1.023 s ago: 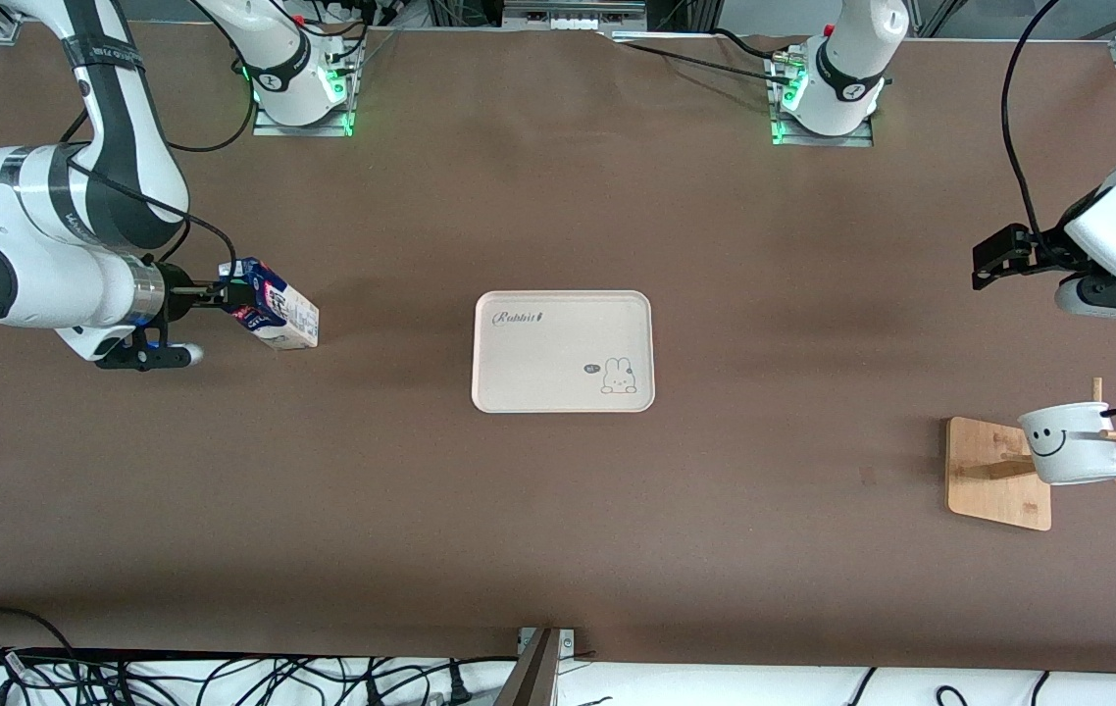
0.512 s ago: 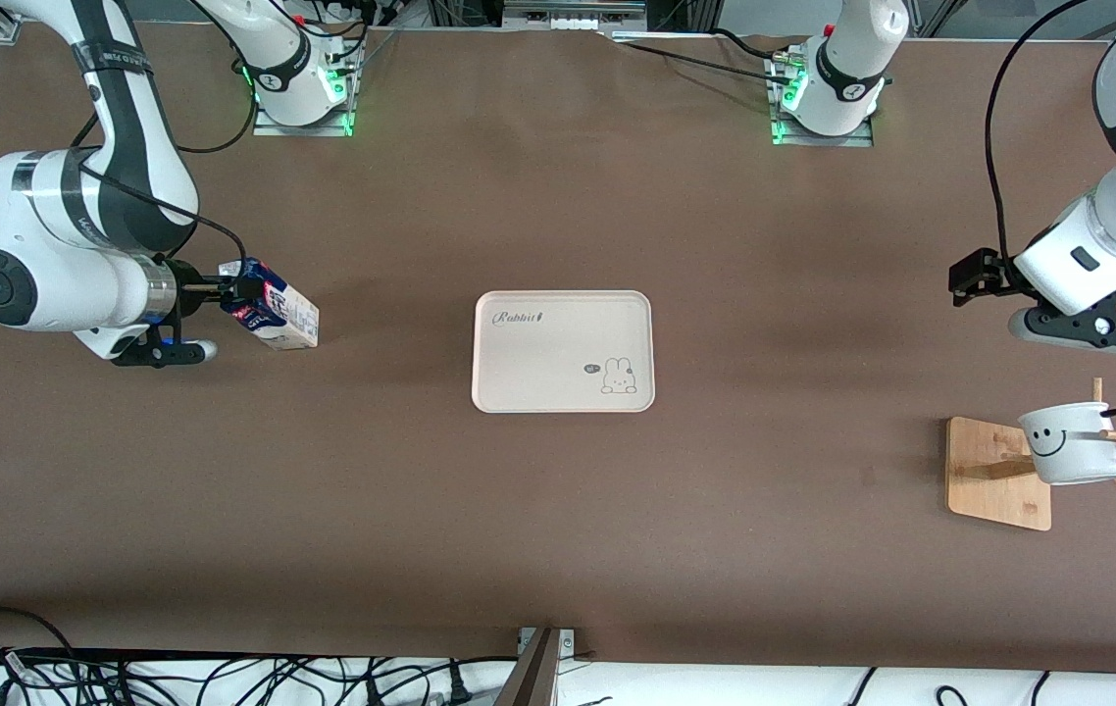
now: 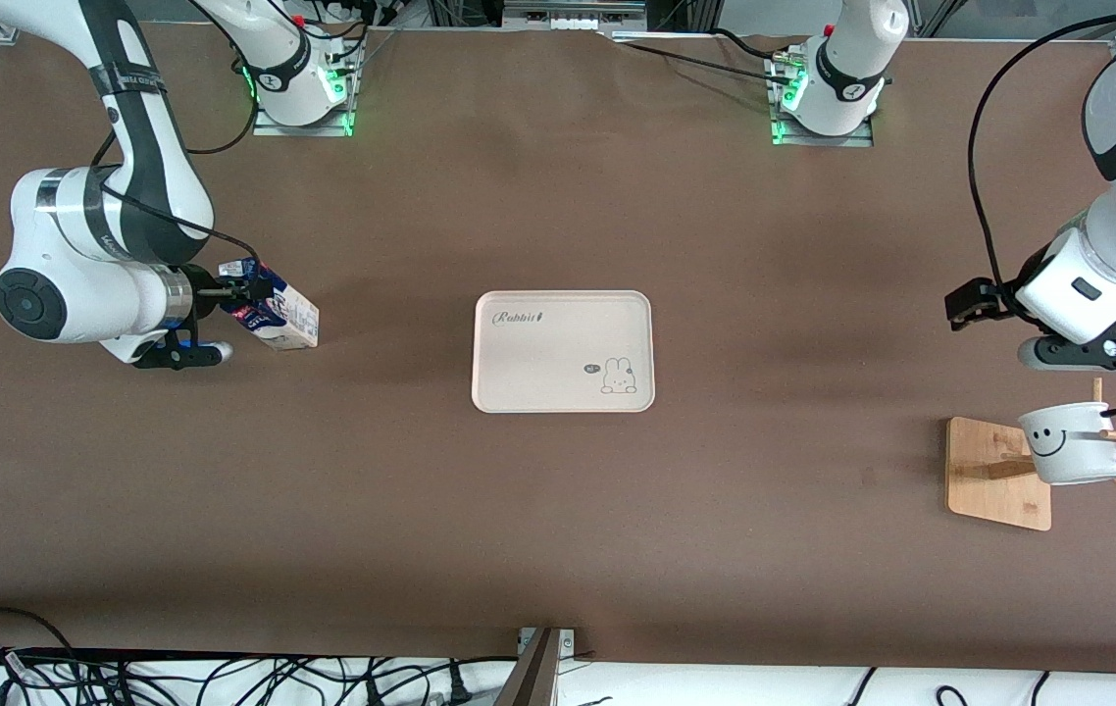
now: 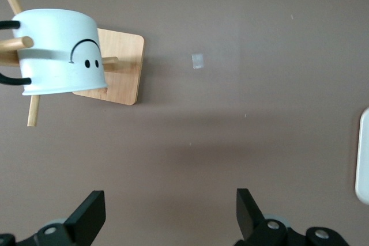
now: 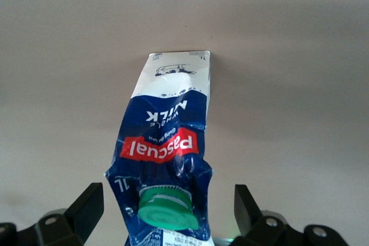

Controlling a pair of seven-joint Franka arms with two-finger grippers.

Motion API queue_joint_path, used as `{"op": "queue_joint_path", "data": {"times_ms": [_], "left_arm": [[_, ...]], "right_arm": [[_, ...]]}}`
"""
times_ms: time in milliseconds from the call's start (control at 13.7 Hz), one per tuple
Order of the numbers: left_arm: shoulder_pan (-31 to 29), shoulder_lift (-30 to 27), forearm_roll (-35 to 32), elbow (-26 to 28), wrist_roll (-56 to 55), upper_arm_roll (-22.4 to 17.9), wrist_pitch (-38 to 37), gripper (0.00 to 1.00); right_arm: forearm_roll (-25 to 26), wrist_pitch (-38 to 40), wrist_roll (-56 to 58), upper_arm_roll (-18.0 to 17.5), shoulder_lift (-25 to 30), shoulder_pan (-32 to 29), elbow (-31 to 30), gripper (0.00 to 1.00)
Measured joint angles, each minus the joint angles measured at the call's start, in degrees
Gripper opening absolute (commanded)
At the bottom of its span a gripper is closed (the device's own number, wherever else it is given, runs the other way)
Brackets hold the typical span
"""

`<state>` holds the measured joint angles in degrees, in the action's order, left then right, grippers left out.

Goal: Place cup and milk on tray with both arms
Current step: 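Lift the carton with the right gripper while the left gripper grasps the mug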

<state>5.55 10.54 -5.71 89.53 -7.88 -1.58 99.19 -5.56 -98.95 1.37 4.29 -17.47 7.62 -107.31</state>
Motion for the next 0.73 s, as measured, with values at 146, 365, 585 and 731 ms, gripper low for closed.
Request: {"op": "queue_joint_path", "data": {"times_ms": [146,365,585,731], "left_arm": [[-0.3,-2.2,0.0,5.8,-3.6,-0.1,8.1,1.00],[-4.3,-7.6,0.0,19.6,-5.8,-0.2,25.2,1.00],[-9.2,-10.4,0.0,28.3,-6.6,-0.3,34.1,1.00],[-10.0,-10.2,1.3,29.8,-8.7,-0.3,36.2,1.00]], "right_arm": [[0.0,0.0,1.0,0.0,0.0,0.0,-0.4,1.00],[0.0,0.6,1.3,0.0,0.1,0.0,-0.4,1.00],[0.0,1.3,3.9,0.5,0.4,-0.1,-0.4,0.90],[0.0,1.7,5.7,1.4,0.5,-0.2,-0.4,0.60]]}}
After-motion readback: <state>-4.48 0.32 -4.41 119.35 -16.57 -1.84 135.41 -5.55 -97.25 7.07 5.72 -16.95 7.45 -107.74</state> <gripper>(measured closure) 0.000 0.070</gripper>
